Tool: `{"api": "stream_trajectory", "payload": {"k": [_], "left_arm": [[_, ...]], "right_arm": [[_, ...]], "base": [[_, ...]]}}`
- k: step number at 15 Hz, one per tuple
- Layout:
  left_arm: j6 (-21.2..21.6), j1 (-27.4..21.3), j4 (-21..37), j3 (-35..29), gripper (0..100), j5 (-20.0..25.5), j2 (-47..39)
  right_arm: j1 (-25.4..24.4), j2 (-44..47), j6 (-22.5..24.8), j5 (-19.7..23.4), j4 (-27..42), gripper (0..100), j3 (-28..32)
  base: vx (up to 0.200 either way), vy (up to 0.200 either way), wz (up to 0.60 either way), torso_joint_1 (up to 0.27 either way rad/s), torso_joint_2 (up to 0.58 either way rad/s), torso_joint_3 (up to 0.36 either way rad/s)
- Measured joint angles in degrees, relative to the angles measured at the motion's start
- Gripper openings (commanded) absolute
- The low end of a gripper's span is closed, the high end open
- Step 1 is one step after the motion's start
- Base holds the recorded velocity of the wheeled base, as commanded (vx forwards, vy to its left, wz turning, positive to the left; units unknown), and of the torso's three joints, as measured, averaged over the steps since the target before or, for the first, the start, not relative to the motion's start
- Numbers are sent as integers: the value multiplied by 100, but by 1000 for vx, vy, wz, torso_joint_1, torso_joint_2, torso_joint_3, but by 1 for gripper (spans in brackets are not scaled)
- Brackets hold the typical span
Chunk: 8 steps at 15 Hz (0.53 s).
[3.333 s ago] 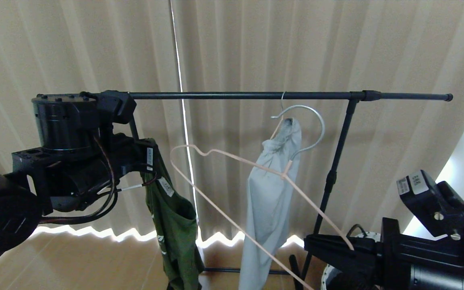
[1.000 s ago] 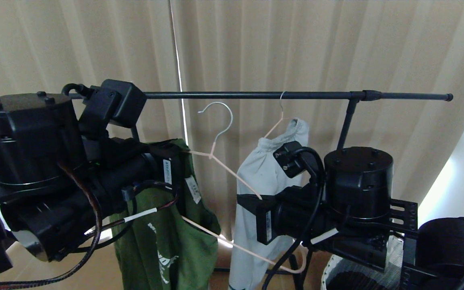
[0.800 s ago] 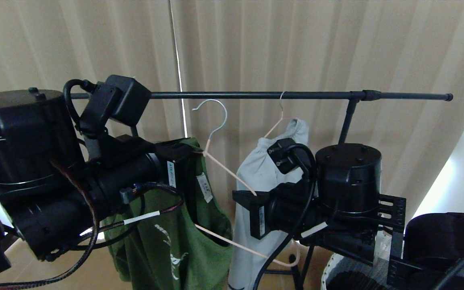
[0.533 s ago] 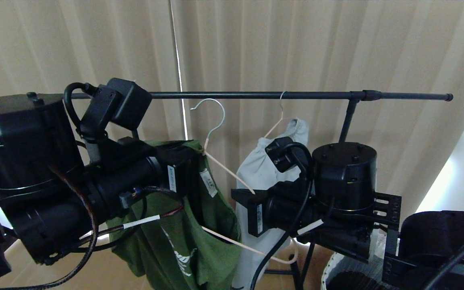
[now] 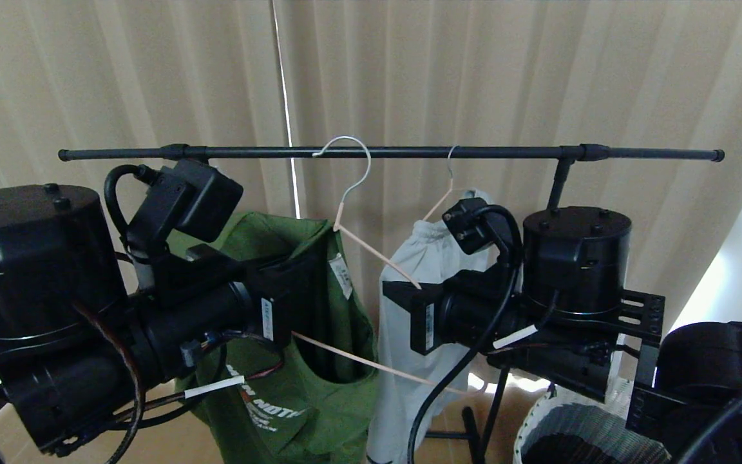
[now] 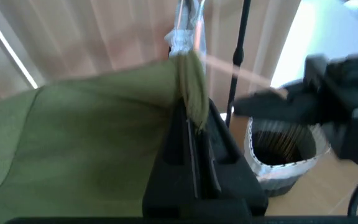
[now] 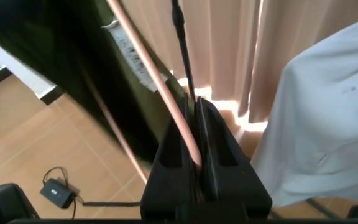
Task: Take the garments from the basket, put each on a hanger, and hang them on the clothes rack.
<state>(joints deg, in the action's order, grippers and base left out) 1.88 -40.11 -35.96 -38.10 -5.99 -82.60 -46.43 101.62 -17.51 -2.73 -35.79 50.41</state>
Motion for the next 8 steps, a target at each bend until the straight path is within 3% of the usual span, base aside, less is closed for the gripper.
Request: {"api": "stream_trajectory", "payload": {"k": [3, 8], "left_arm": [[102, -38, 9, 94, 100, 0, 88], [603, -7, 6, 649, 100, 2, 579]], "right_arm": [[2, -236, 117, -13, -4, 0, -140], [239, -683, 836, -17, -59, 0, -647]], "base": [[0, 0, 0, 0, 0, 0], [0, 0, 0, 0, 0, 0]]}}
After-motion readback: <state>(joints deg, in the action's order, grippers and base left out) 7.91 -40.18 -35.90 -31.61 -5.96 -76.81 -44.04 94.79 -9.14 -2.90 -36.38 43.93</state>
